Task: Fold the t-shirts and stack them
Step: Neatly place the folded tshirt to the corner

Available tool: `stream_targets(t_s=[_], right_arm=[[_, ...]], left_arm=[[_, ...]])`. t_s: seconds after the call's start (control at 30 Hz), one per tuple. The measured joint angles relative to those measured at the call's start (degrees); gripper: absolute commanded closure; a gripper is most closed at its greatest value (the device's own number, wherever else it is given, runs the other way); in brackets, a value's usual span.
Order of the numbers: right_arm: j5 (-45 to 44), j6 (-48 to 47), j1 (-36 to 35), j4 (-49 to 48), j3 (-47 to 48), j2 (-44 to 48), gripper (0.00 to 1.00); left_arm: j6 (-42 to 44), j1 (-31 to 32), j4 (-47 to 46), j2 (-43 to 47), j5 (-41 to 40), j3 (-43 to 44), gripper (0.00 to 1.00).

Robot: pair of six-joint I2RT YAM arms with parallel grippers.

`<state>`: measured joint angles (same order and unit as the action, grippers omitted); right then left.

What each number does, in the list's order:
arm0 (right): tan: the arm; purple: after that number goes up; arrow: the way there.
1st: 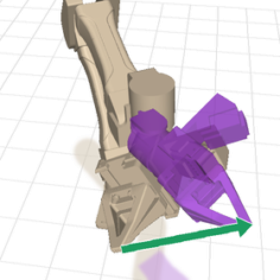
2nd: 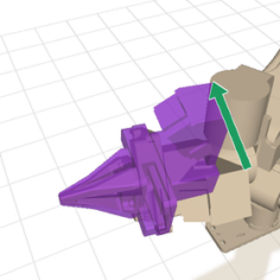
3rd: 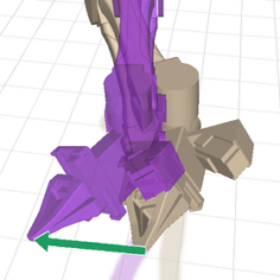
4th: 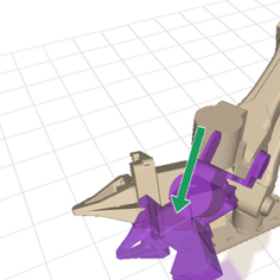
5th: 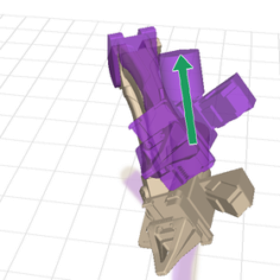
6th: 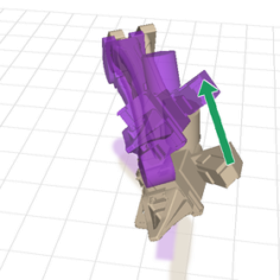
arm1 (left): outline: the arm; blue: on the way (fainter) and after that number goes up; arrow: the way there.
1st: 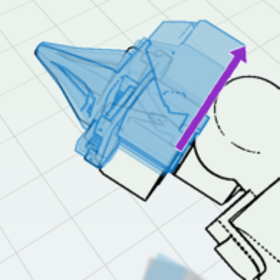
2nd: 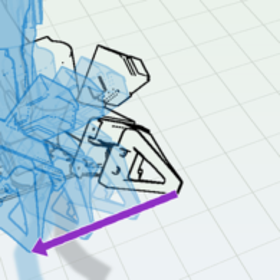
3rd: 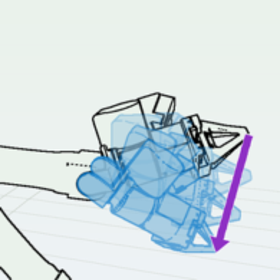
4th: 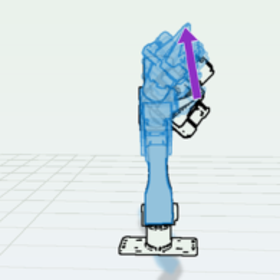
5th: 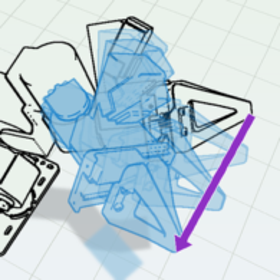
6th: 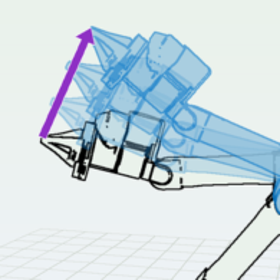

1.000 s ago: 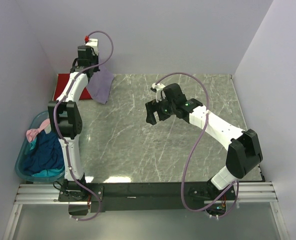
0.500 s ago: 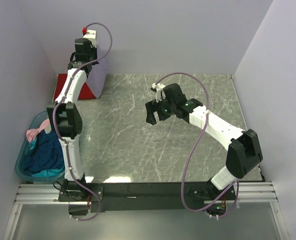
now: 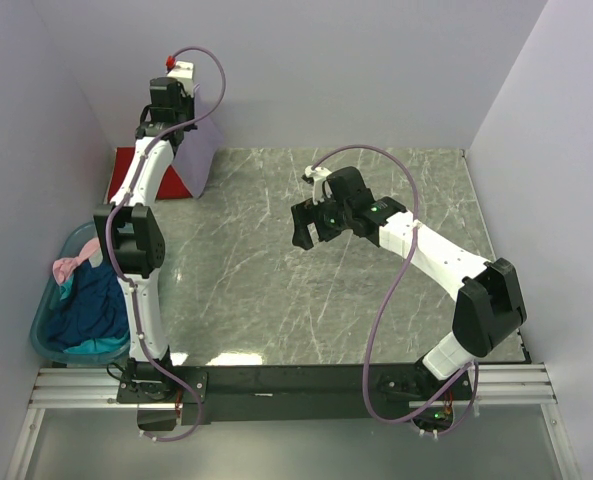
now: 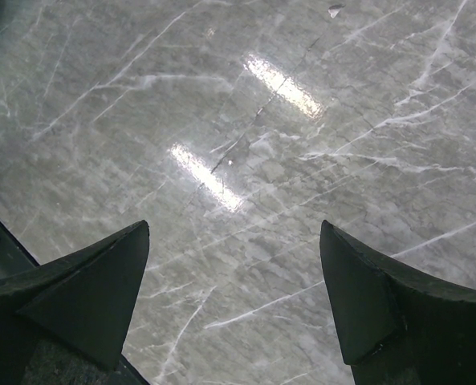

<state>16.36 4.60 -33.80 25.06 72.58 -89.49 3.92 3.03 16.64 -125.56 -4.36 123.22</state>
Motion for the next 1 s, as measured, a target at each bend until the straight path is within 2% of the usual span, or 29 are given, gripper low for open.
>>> stream_targets(t_s=[0.23,0.47,1.0], right_arm=[[0.3,0.0,0.0,0.1,0.0,0.0,0.07],[0.8,0.0,0.0,0.2,0.1,-0.7,0.07],[1.5,0.4,0.0,1.3,0.6,-4.7,0.07]], left_arm=[[-0.1,-1.4,0.1,0.0,0.0,0.0,1.00],[0.0,-5.5,-0.3,-1.0,0.6,0.9,1.00],[3.0,-13.4,-2.9,-10.7,3.1,2.1,1.00]])
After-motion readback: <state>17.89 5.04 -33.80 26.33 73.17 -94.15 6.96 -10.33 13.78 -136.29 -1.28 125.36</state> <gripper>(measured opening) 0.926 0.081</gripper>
